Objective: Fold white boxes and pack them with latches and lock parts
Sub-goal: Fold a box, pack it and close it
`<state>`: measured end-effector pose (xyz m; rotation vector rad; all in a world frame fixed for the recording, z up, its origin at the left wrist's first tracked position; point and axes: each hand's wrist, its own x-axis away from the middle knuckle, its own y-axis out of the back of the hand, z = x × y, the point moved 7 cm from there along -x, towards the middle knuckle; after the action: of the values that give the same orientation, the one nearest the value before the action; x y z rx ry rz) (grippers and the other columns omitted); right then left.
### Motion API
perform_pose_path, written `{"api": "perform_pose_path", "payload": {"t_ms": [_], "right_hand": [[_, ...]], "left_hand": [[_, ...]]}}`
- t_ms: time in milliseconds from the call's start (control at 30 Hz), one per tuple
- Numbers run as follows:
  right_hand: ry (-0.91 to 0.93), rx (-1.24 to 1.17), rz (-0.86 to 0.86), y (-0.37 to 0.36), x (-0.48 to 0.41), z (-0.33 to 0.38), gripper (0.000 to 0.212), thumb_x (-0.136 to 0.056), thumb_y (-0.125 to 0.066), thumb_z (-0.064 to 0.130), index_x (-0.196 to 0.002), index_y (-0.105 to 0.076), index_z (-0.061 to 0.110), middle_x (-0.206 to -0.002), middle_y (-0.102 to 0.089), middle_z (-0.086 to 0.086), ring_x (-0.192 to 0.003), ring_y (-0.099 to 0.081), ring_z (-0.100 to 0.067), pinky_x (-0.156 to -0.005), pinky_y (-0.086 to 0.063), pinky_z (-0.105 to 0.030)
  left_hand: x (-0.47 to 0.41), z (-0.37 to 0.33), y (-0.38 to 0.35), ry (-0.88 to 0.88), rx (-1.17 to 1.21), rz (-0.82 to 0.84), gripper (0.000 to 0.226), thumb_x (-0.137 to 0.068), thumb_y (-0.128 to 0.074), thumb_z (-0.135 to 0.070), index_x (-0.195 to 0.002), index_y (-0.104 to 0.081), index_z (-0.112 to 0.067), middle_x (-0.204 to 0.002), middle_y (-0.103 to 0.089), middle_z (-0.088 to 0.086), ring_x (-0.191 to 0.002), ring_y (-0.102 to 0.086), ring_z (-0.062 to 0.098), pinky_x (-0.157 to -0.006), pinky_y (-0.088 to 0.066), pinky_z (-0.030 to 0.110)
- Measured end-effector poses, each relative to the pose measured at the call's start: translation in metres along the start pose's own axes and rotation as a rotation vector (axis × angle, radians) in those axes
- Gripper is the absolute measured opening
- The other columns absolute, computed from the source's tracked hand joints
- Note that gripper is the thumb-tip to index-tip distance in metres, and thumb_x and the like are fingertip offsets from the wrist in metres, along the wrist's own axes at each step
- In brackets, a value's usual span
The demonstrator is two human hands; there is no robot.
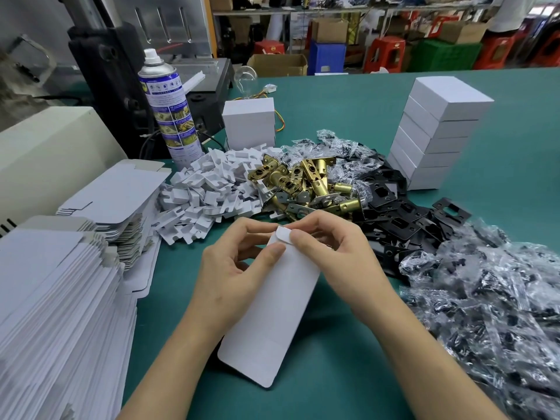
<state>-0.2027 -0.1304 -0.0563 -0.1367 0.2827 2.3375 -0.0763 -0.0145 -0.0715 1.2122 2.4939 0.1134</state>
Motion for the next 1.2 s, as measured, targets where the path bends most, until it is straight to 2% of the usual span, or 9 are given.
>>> {"api": "perform_pose_path", "payload": {"t_ms": [100,333,500,733,900,967,1067,1133,1200], "right_hand": [[-0.008,-0.019,-0.066,0.004,0.0,-0.001,0.008,-0.09,-0.067,0.03,-0.085,-0.074,0.027,-0.082,-0.072,0.007,-0.076,-0.063,-0.004,-0.07,-0.046,-0.02],[-0.014,0.06,-0.085,0.007,0.0,-0.001,0.01,-0.093,-0.071,0.016,-0.086,-0.074,0.022,-0.085,-0.074,0.005,-0.08,-0.069,-0.014,-0.071,-0.053,-0.025],[-0.001,0.122,-0.049,0.007,0.0,0.001,0.011,-0.091,-0.073,0.017,-0.081,-0.071,0.022,-0.082,-0.072,0.009,-0.074,-0.062,-0.006,-0.068,-0.048,-0.017],[-0.077,0.152,0.006,0.003,-0.001,-0.008,0.017,-0.082,-0.068,0.039,-0.08,-0.064,0.023,-0.08,-0.07,0.01,-0.066,-0.058,-0.002,-0.057,-0.041,-0.011],[-0.171,0.27,-0.006,-0.003,0.0,-0.031,0.014,-0.088,-0.069,0.024,-0.077,-0.061,0.021,-0.078,-0.071,0.008,-0.065,-0.057,0.001,-0.057,-0.039,-0.012],[-0.216,0.266,-0.034,0.0,-0.001,-0.037,0.012,-0.088,-0.069,0.022,-0.077,-0.064,0.02,-0.078,-0.071,0.007,-0.066,-0.058,0.0,-0.058,-0.039,-0.013],[-0.243,0.224,-0.135,0.013,-0.003,-0.04,0.011,-0.089,-0.07,0.022,-0.079,-0.066,0.021,-0.077,-0.07,0.008,-0.065,-0.056,0.001,-0.057,-0.039,-0.011],[-0.213,0.213,-0.216,0.023,-0.004,-0.037,0.011,-0.09,-0.07,0.022,-0.079,-0.067,0.022,-0.078,-0.07,0.012,-0.066,-0.057,0.003,-0.06,-0.04,-0.01],[-0.177,0.223,-0.274,0.028,-0.004,-0.032,0.011,-0.09,-0.071,0.024,-0.08,-0.067,0.023,-0.08,-0.069,0.017,-0.07,-0.059,0.004,-0.061,-0.04,-0.01]], "left_hand": [[0.002,0.001,-0.002,0.013,0.003,0.008,0.023,-0.087,-0.07,-0.052,-0.11,-0.069,-0.046,-0.107,-0.079,-0.014,-0.098,-0.076,0.015,-0.082,-0.06,0.056],[0.001,0.002,-0.003,0.03,-0.004,-0.007,0.019,-0.084,-0.07,-0.056,-0.098,-0.067,-0.043,-0.103,-0.079,-0.012,-0.094,-0.076,0.013,-0.075,-0.058,0.05],[0.0,0.003,-0.002,0.032,0.018,0.028,0.014,-0.085,-0.071,-0.053,-0.093,-0.069,-0.042,-0.097,-0.079,-0.011,-0.093,-0.075,0.008,-0.074,-0.053,0.019],[0.0,0.007,-0.002,0.065,-0.051,0.1,0.015,-0.089,-0.072,-0.049,-0.099,-0.073,-0.038,-0.106,-0.079,-0.012,-0.093,-0.076,0.01,-0.076,-0.058,0.038],[0.003,0.011,-0.011,0.107,-0.246,0.164,0.007,-0.097,-0.075,-0.037,-0.103,-0.075,-0.039,-0.101,-0.077,-0.025,-0.096,-0.074,-0.002,-0.085,-0.06,0.032],[0.005,0.01,-0.012,0.126,-0.315,0.198,0.023,-0.093,-0.073,-0.051,-0.115,-0.075,-0.041,-0.107,-0.075,-0.03,-0.097,-0.07,-0.01,-0.088,-0.059,0.031],[0.006,0.003,-0.013,0.113,-0.595,0.233,0.076,-0.072,-0.051,-0.086,-0.141,-0.058,-0.054,-0.124,-0.068,-0.03,-0.1,-0.062,-0.009,-0.091,-0.052,0.031],[0.007,-0.004,-0.016,0.065,-0.754,0.22,0.096,-0.065,-0.042,-0.092,-0.152,-0.043,-0.052,-0.132,-0.063,-0.025,-0.118,-0.056,0.0,-0.097,-0.048,0.031],[0.01,-0.01,-0.022,0.025,-0.802,0.213,0.106,-0.061,-0.04,-0.094,-0.157,-0.037,-0.048,-0.135,-0.059,-0.025,-0.124,-0.05,0.002,-0.097,-0.044,0.029]]}}
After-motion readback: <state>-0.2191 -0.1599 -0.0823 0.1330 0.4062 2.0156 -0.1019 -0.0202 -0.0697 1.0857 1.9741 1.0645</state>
